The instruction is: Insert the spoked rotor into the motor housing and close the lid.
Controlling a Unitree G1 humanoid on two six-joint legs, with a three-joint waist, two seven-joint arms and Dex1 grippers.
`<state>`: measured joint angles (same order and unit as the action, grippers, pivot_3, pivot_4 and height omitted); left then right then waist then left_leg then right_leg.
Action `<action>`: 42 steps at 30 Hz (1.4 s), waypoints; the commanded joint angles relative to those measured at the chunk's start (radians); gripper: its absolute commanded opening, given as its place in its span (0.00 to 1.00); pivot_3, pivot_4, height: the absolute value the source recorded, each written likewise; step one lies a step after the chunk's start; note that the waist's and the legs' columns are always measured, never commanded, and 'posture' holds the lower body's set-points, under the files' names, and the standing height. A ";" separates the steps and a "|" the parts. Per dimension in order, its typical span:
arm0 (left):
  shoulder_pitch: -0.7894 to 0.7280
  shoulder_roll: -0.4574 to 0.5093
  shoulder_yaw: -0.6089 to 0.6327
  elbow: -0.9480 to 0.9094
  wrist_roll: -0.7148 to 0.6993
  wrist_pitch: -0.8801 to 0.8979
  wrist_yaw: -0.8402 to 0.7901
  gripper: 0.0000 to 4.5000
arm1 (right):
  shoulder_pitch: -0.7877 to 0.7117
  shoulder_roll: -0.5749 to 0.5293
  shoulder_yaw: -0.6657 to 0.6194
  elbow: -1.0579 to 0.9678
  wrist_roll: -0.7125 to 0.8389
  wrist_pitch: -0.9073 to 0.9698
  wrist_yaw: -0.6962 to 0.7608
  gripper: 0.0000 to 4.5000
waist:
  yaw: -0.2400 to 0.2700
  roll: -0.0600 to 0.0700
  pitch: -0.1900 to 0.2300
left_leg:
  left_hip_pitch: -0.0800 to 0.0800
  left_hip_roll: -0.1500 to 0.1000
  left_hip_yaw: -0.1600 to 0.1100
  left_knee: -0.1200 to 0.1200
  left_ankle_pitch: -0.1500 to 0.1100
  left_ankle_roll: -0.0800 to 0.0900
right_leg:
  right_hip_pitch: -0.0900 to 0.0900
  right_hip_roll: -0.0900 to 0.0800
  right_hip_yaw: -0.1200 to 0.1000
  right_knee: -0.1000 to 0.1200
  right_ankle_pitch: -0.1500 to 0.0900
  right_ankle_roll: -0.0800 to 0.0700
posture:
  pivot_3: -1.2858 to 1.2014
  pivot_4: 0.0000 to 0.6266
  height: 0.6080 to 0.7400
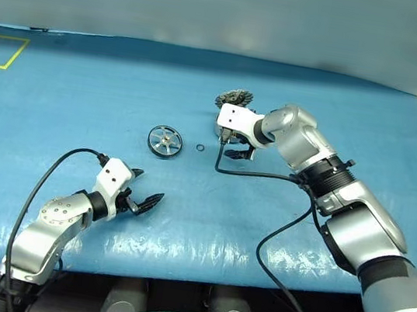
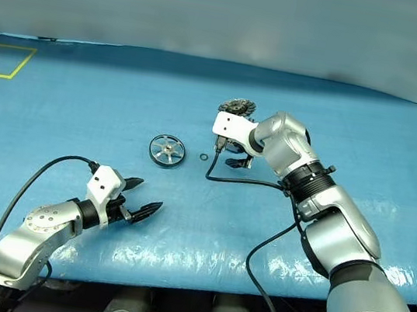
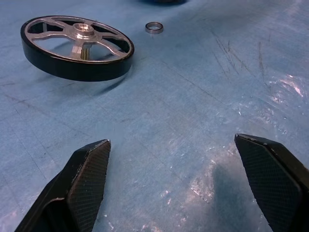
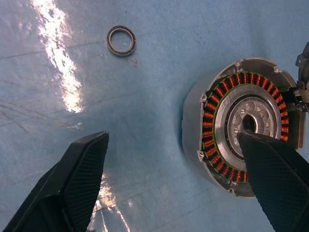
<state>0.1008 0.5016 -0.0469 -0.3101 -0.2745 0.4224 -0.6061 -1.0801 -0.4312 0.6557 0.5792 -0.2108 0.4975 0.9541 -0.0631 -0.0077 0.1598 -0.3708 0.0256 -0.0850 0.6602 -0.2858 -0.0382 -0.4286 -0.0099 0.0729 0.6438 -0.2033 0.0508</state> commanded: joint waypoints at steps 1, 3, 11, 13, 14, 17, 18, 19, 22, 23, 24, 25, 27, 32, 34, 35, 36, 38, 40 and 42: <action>0.000 -0.004 -0.014 -0.041 0.010 -0.020 -0.002 0.99 | -0.055 0.034 -0.043 0.101 -0.033 -0.069 -0.031 1.00 | -0.001 0.000 0.000 | 0.000 0.000 0.000 0.000 0.000 0.000 | 0.000 0.000 0.000 0.000 0.000 0.000 | 0.52 0.24 1.00; 0.002 -0.007 -0.021 -0.045 0.011 -0.021 0.000 0.99 | -0.071 0.057 -0.053 0.171 -0.046 -0.112 -0.053 1.00 | -0.003 0.000 0.000 | 0.000 0.000 0.000 0.000 0.000 0.000 | 0.000 0.000 0.000 0.000 0.000 0.000 | 0.52 0.24 1.00; 0.015 -0.015 -0.025 -0.055 0.012 -0.021 0.008 0.99 | -0.109 0.113 -0.093 0.341 -0.076 -0.204 -0.079 1.00 | -0.006 0.002 0.001 | 0.000 0.000 0.000 0.000 0.000 0.000 | 0.000 0.000 0.000 0.001 0.000 0.000 | 0.52 0.24 1.00; 0.020 -0.016 -0.025 -0.057 0.014 -0.022 0.011 0.99 | -0.112 0.122 -0.103 0.365 -0.081 -0.222 -0.081 1.00 | -0.006 0.003 0.002 | 0.000 0.000 0.000 0.000 0.000 0.000 | 0.000 0.000 0.000 0.001 0.000 0.000 | 0.52 0.24 1.00; 0.022 -0.018 -0.026 -0.057 0.014 -0.022 0.011 0.99 | -0.112 0.126 -0.107 0.376 -0.087 -0.234 -0.082 1.00 | -0.006 0.003 0.002 | 0.000 0.000 0.000 0.000 0.000 0.000 | 0.000 0.000 0.000 0.001 0.000 0.000 | 0.52 0.24 1.00; 0.024 -0.023 -0.026 -0.058 0.016 -0.022 0.014 0.99 | -0.112 0.140 -0.122 0.412 -0.091 -0.265 -0.083 1.00 | -0.007 0.003 0.002 | 0.000 0.000 0.000 0.000 0.000 0.000 | 0.000 0.000 0.000 0.001 0.000 0.000 | 0.52 0.24 1.00; 0.024 -0.025 -0.027 -0.058 0.017 -0.022 0.015 0.99 | -0.111 0.144 -0.127 0.422 -0.093 -0.273 -0.086 1.00 | -0.007 0.003 0.002 | 0.000 0.000 0.000 0.000 0.000 0.000 | 0.000 0.000 0.000 0.001 0.000 0.000 | 0.52 0.24 1.00; 0.025 -0.027 -0.028 -0.057 0.019 -0.023 0.016 0.99 | -0.111 0.148 -0.132 0.434 -0.095 -0.279 -0.089 1.00 | -0.007 0.003 0.002 | 0.000 0.000 0.000 0.000 0.000 0.000 | 0.000 0.000 0.000 0.001 0.000 0.000 | 0.52 0.24 1.00; 0.026 -0.032 -0.029 -0.056 0.022 -0.025 0.019 0.99 | -0.112 0.161 -0.148 0.466 -0.103 -0.285 -0.092 1.00 | -0.007 0.003 0.002 | 0.000 0.000 0.000 0.000 0.000 0.000 | 0.000 0.000 0.000 0.001 0.000 0.000 | 0.52 0.24 1.00; 0.027 -0.034 -0.029 -0.055 0.023 -0.026 0.020 0.99 | -0.113 0.164 -0.152 0.477 -0.105 -0.284 -0.091 1.00 | -0.007 0.003 0.002 | 0.000 0.000 0.000 0.000 0.000 0.000 | 0.000 0.000 0.000 0.001 0.000 0.000 | 0.52 0.24 1.00; 0.028 -0.035 -0.030 -0.054 0.025 -0.028 0.021 0.99 | -0.114 0.168 -0.155 0.488 -0.106 -0.285 -0.092 1.00 | -0.008 0.003 0.002 | 0.000 0.000 0.000 0.000 0.000 0.000 | 0.000 0.000 0.000 0.001 0.000 0.000 | 0.52 0.24 1.00; 0.028 -0.036 -0.031 -0.053 0.026 -0.029 0.021 0.99 | -0.116 0.171 -0.157 0.501 -0.110 -0.287 -0.095 1.00 | -0.008 0.003 0.002 | 0.000 0.000 0.000 0.000 0.000 0.000 | 0.000 0.000 0.000 0.001 0.000 0.000 | 0.52 0.24 1.00; 0.028 -0.039 -0.033 -0.051 0.028 -0.032 0.022 0.99 | -0.117 0.176 -0.159 0.520 -0.116 -0.291 -0.099 1.00 | -0.007 0.003 0.002 | 0.001 0.000 0.000 0.000 0.000 0.000 | 0.000 0.000 0.000 0.001 0.000 0.000 | 0.52 0.24 1.00; 0.026 -0.046 -0.037 -0.044 0.032 -0.039 0.023 1.00 | -0.113 0.185 -0.168 0.542 -0.124 -0.295 -0.089 0.80 | -0.007 0.003 0.002 | 0.001 0.000 0.000 0.000 0.000 0.000 | 0.001 0.000 0.000 0.001 0.000 0.000 | 0.52 0.24 1.00; 0.026 -0.048 -0.039 -0.042 0.033 -0.043 0.022 1.00 | -0.109 0.187 -0.172 0.543 -0.126 -0.293 -0.079 0.65 | -0.007 0.003 0.002 | 0.001 0.000 0.000 0.000 0.000 0.000 | 0.001 0.000 0.000 0.001 0.000 0.000 | 0.52 0.24 1.00; 0.026 -0.048 -0.039 -0.040 0.034 -0.044 0.022 1.00 | -0.107 0.187 -0.174 0.543 -0.128 -0.292 -0.074 0.59 | -0.007 0.003 0.002 | 0.001 0.000 0.000 0.000 0.000 0.000 | 0.001 0.000 0.000 0.001 0.000 0.000 | 0.52 0.24 1.00; 0.026 -0.048 -0.039 -0.040 0.035 -0.045 0.021 1.00 | -0.106 0.188 -0.175 0.543 -0.130 -0.291 -0.072 0.52 | -0.007 0.003 0.002 | 0.001 0.000 0.000 0.000 0.000 0.000 | 0.001 0.000 0.000 0.001 0.000 0.000 | 0.52 0.24 1.00; 0.025 -0.049 -0.040 -0.036 0.036 -0.049 0.019 1.00 | -0.101 0.187 -0.173 0.539 -0.137 -0.285 -0.056 0.42 | -0.010 0.003 0.001 | 0.003 0.000 0.000 0.000 0.000 0.000 | 0.002 0.000 0.000 0.001 0.000 0.000 | 0.52 0.24 1.00; 0.023 -0.049 -0.041 -0.029 0.037 -0.053 0.016 1.00 | -0.093 0.187 -0.172 0.529 -0.140 -0.276 -0.038 0.40 | -0.013 0.003 0.001 | 0.006 0.000 0.000 0.000 0.000 0.000 | 0.005 0.000 0.001 0.001 0.000 0.000 | 0.52 0.24 1.00; 0.022 -0.049 -0.042 -0.025 0.037 -0.056 0.013 1.00 | -0.081 0.189 -0.172 0.513 -0.143 -0.265 -0.025 0.40 | -0.014 0.003 0.001 | 0.008 0.000 0.000 0.000 0.000 0.000 | 0.007 0.001 0.001 0.002 0.000 0.000 | 0.52 0.24 1.00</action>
<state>0.1290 0.4553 -0.0883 -0.3170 -0.2423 0.3858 -0.5901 -1.1900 -0.2526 0.4826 1.0961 -0.3489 0.2130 0.8940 -0.0773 -0.0044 0.1610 -0.3623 0.0256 -0.0849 0.6601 -0.2858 -0.0381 -0.4215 -0.0089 0.0738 0.6459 -0.2033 0.0507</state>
